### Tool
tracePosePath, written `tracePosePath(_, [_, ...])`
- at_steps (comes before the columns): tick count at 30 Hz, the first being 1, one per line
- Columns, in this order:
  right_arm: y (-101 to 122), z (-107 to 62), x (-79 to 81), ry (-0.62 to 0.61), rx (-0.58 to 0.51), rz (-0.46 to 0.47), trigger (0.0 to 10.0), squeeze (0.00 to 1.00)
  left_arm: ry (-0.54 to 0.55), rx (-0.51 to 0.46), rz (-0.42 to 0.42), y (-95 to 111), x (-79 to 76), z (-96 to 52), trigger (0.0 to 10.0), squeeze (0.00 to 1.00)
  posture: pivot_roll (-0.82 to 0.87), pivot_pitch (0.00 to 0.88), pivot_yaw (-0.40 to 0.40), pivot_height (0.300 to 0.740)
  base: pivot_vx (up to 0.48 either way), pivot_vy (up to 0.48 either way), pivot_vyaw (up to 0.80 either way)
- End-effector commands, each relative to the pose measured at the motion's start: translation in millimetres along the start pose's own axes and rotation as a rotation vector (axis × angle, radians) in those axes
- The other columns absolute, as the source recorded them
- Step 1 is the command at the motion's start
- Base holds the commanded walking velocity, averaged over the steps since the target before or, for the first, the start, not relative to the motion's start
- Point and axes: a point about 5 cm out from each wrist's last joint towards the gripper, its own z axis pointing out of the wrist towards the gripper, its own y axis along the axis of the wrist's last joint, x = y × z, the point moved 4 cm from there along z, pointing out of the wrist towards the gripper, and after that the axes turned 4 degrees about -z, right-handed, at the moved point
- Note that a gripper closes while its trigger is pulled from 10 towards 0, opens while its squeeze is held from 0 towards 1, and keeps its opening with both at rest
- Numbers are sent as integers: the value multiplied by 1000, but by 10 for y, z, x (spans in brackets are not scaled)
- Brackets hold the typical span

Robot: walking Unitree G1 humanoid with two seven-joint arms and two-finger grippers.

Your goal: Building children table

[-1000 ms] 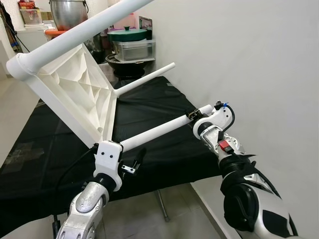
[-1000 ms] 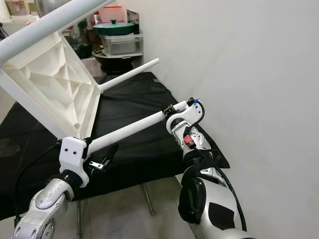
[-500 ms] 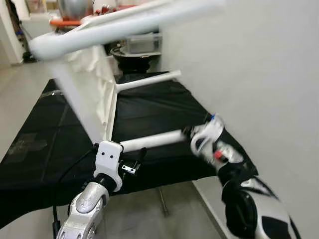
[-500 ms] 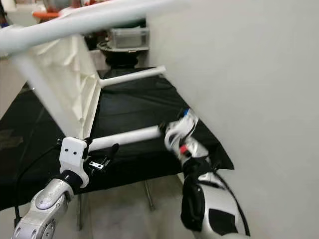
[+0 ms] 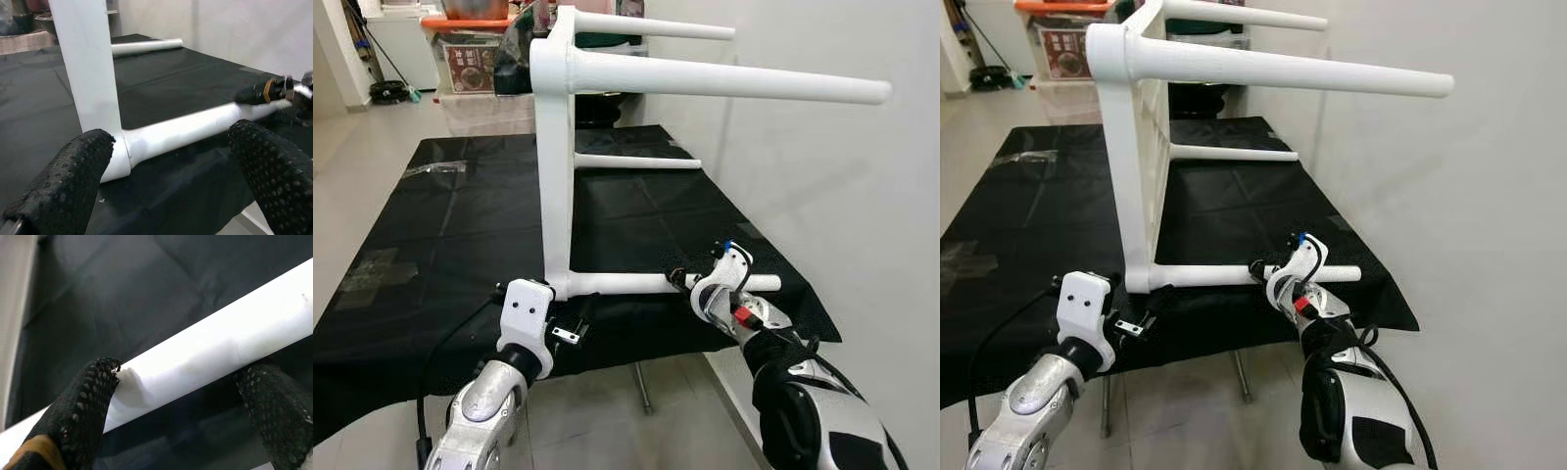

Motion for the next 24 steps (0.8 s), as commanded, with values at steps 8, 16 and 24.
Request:
tracePosePath(8, [292, -196, 168, 123, -136, -232, 10000, 1000, -5, 7, 5, 8, -5, -13, 10000, 0, 70, 0, -62, 740, 0, 0, 0])
tracePosePath(16, [-201, -199, -255, 13, 88, -178, 10000, 1000, -17, 12, 1, -5, -39, -5, 10000, 0, 63, 0, -55, 740, 0, 0, 0])
tracePosePath(24, [-311, -298, -68, 90, 68, -217, 10000, 1000, 138, -101, 108, 395, 539, 1, 10000, 0, 82, 0, -61, 740, 0, 0, 0])
